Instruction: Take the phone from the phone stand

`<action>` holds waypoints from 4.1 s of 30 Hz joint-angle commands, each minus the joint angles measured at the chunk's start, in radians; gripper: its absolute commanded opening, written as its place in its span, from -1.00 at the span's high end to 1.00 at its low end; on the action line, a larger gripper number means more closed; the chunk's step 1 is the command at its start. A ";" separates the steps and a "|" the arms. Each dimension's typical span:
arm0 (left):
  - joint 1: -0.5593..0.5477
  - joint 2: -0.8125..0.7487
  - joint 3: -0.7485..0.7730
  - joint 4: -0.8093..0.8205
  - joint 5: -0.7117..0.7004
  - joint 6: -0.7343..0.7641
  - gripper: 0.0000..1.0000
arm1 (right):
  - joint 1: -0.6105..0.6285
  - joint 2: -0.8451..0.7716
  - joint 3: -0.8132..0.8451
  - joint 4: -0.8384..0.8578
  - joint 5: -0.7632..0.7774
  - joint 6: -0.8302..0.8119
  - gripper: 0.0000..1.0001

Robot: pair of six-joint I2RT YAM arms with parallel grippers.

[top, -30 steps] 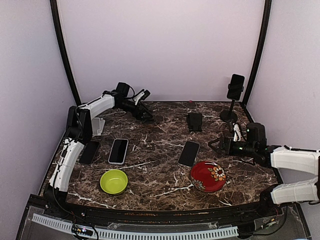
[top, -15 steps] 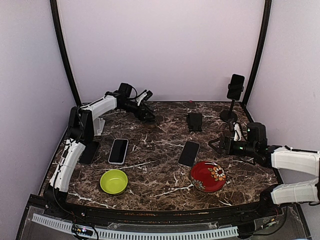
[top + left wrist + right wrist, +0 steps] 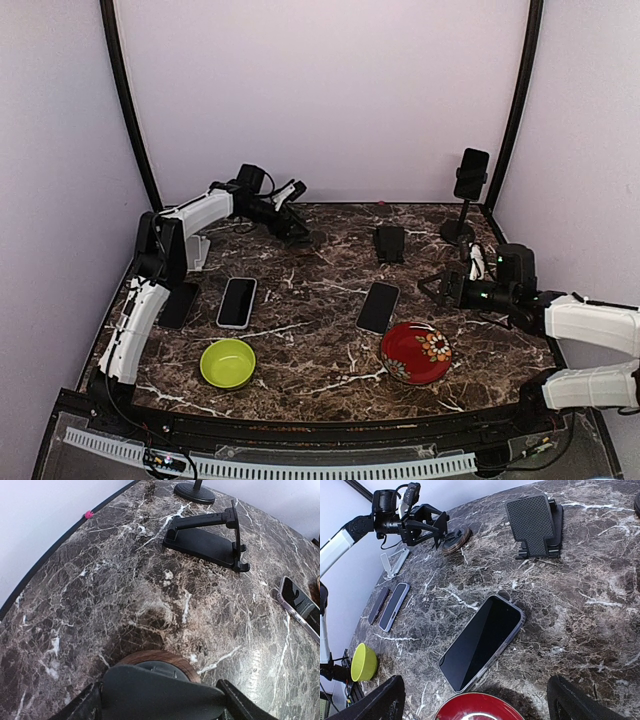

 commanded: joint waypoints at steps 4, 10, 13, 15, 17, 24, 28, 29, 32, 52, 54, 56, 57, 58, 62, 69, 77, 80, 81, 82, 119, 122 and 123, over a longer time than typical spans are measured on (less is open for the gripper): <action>-0.011 -0.145 -0.068 0.011 -0.010 -0.017 -0.35 | 0.004 -0.016 -0.008 0.025 0.010 0.003 -0.99; -0.012 -0.224 -0.175 0.058 -0.041 -0.053 -0.08 | 0.004 -0.024 -0.012 0.027 0.010 0.006 -0.99; -0.011 -0.263 -0.240 0.093 -0.083 -0.074 0.03 | 0.005 -0.029 -0.015 0.031 0.007 0.009 -0.99; -0.012 -0.293 -0.292 0.128 -0.108 -0.096 0.08 | 0.004 -0.037 -0.019 0.032 0.005 0.013 -0.99; -0.013 -0.333 -0.347 0.176 -0.148 -0.125 0.17 | 0.004 -0.047 -0.021 0.028 0.006 0.013 -0.99; -0.014 -0.475 -0.533 0.314 -0.365 -0.237 0.18 | 0.004 -0.065 -0.027 0.022 0.009 0.014 -0.99; -0.015 -0.547 -0.627 0.376 -0.511 -0.304 0.20 | 0.004 -0.074 -0.024 0.020 0.008 0.016 -0.99; -0.014 -0.568 -0.658 0.395 -0.553 -0.324 0.21 | 0.004 -0.078 -0.024 0.017 0.009 0.016 -0.99; -0.014 -0.635 -0.767 0.479 -0.649 -0.369 0.21 | 0.004 -0.087 -0.020 0.009 0.010 0.016 -0.99; -0.049 -0.778 -1.132 0.710 -1.038 -0.681 0.15 | 0.004 -0.099 0.003 -0.007 0.012 0.035 -0.99; -0.055 -0.770 -1.133 0.710 -1.064 -0.704 0.15 | 0.004 -0.097 0.005 -0.008 0.014 0.034 -0.99; -0.061 -0.769 -1.144 0.723 -1.081 -0.724 0.14 | 0.004 -0.093 0.004 -0.008 0.016 0.036 -0.99; -0.065 -0.767 -1.149 0.726 -1.091 -0.735 0.14 | 0.004 -0.093 0.005 -0.008 0.017 0.037 -0.99; -0.069 -0.767 -1.155 0.729 -1.106 -0.742 0.14 | 0.005 -0.093 0.004 -0.011 0.020 0.037 -0.99; -0.091 -0.762 -1.175 0.754 -1.148 -0.759 0.12 | 0.004 -0.090 0.007 -0.014 0.031 0.034 -0.99; -0.113 -0.723 -1.174 0.754 -1.172 -0.791 0.12 | 0.004 -0.077 0.017 -0.014 0.031 0.035 -0.99; -0.125 -0.706 -1.193 0.749 -1.191 -0.817 0.00 | 0.004 -0.080 0.024 -0.035 0.050 0.028 -0.99; -0.131 -0.697 -1.200 0.753 -1.191 -0.820 -0.03 | 0.005 -0.079 0.029 -0.038 0.054 0.028 -0.99; -0.132 -0.694 -1.200 0.752 -1.191 -0.820 -0.07 | 0.004 -0.078 0.032 -0.038 0.054 0.028 -0.99; -0.133 -0.692 -1.200 0.750 -1.191 -0.821 -0.11 | 0.004 -0.077 0.035 -0.040 0.054 0.028 -0.99; -0.147 -1.114 -1.291 0.661 -1.097 -0.706 -0.98 | 0.004 -0.061 0.448 -0.365 0.565 -0.036 -0.99; -0.151 -1.150 -1.309 0.665 -1.088 -0.709 -0.98 | 0.004 -0.011 0.527 -0.383 0.654 -0.044 -0.99; -0.151 -1.159 -1.314 0.664 -1.085 -0.709 -0.98 | 0.001 0.007 0.554 -0.388 0.670 -0.053 -0.99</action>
